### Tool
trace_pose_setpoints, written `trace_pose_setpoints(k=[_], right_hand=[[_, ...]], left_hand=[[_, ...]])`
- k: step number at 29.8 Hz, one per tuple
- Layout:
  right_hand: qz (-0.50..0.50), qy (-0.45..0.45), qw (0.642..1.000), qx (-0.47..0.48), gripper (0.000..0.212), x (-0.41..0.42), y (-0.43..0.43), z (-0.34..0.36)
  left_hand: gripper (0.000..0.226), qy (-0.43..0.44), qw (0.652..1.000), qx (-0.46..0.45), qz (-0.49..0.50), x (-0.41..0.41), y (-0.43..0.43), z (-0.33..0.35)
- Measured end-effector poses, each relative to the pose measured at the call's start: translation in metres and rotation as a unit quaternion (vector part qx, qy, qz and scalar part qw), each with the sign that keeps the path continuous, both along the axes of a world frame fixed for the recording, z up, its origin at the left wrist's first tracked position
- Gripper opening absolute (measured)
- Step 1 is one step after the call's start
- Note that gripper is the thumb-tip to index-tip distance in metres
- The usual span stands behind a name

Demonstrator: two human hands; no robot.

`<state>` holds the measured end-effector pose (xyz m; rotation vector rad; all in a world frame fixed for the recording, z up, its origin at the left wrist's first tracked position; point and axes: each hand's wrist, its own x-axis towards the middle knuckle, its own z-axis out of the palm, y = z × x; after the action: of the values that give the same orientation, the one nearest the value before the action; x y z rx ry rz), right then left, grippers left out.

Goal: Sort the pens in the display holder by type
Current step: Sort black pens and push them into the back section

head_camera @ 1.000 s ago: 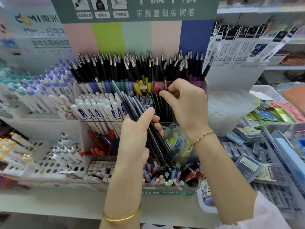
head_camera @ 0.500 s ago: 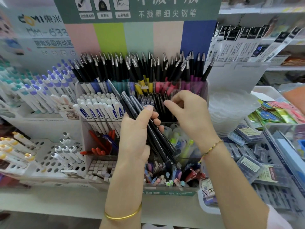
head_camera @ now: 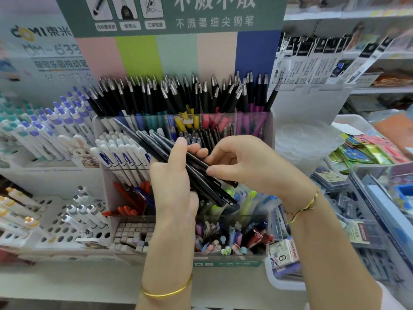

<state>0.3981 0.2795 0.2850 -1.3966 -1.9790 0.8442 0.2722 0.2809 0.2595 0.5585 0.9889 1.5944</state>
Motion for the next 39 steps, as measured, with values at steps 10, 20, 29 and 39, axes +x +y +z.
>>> trace_pose_setpoints(k=[10, 20, 29, 39], right_hand=[[-0.023, -0.018, 0.994, 0.108, 0.023, 0.008, -0.002, 0.012], [-0.189, 0.054, 0.965, 0.171, 0.010, 0.004, 0.021, -0.021], [-0.249, -0.121, 0.951, 0.133, 0.022, -0.017, 0.022, -0.032], [-0.254, -0.093, 0.953, 0.133, 0.019, -0.016, 0.023, -0.025]], left_hand=[[0.033, 0.035, 0.999, 0.008, -0.024, 0.003, 0.001, 0.003], [0.012, 0.003, 0.999, 0.023, -0.033, -0.003, 0.002, 0.000], [0.012, 0.006, 0.998, 0.029, -0.052, -0.005, 0.000, -0.002], [0.009, 0.016, 0.996, 0.034, -0.078, -0.002, -0.003, 0.000]])
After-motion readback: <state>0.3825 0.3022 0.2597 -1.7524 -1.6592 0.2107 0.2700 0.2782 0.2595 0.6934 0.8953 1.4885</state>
